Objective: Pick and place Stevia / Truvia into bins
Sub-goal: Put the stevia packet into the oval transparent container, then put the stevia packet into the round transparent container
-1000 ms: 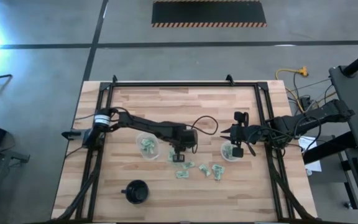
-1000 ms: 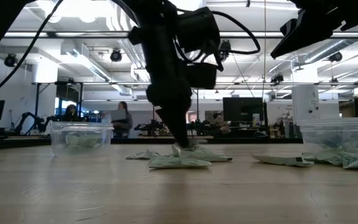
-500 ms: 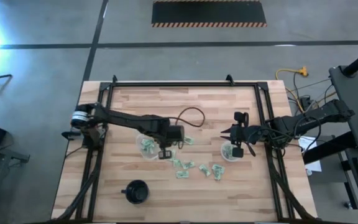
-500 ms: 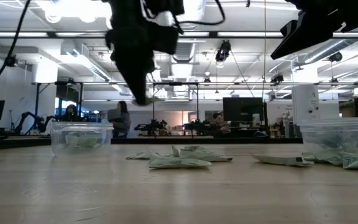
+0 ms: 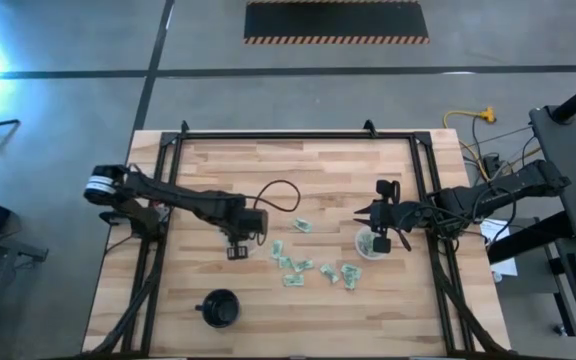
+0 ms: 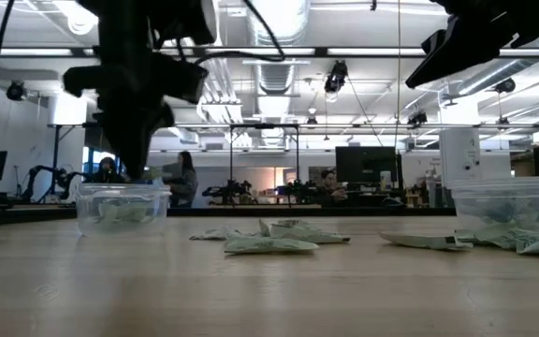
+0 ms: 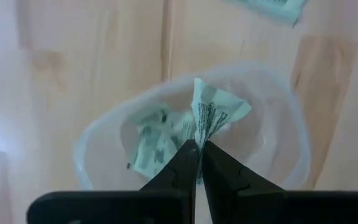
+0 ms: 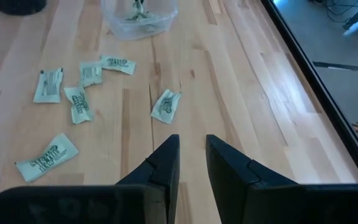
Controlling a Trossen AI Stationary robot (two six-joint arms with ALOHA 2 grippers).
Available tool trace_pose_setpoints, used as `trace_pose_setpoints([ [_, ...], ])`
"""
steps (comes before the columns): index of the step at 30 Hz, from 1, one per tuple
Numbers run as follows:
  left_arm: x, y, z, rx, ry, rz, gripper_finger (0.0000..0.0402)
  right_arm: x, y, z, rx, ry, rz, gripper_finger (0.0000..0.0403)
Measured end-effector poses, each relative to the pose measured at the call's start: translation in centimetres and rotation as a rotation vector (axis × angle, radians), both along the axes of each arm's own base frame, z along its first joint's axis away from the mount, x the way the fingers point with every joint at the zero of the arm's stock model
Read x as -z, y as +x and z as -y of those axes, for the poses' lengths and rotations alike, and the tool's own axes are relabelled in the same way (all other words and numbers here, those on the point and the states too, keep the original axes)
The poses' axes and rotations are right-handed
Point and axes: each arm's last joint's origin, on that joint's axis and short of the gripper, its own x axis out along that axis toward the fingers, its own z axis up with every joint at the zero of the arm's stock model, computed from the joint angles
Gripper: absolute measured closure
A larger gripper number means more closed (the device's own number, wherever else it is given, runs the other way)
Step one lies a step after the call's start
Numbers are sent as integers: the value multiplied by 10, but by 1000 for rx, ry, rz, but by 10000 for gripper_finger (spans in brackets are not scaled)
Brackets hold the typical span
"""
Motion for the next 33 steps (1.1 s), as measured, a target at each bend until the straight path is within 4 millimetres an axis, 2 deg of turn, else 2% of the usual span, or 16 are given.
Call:
trace_pose_setpoints([
  [7, 10, -5, 3, -3, -29, -19, 381, 0, 0, 0, -3, -3, 0, 335],
  [15, 12, -7, 5, 2, -24, -34, 305, -3, 4, -1, -9, 16, 65, 335],
  [17, 10, -9, 5, -23, -28, -46, 288, -4, 8, -4, -63, 39, 98, 335],
  [23, -14, -20, 9, -24, -36, 70, 270, 10, 27, -17, -288, 171, 47, 335],
  [28, -40, -24, 12, -21, 64, 293, 269, 28, 47, -27, -340, 273, -76, 335],
  [33, -56, -28, 12, -29, 211, 423, 269, 30, 64, -40, -355, 330, -158, 335],
])
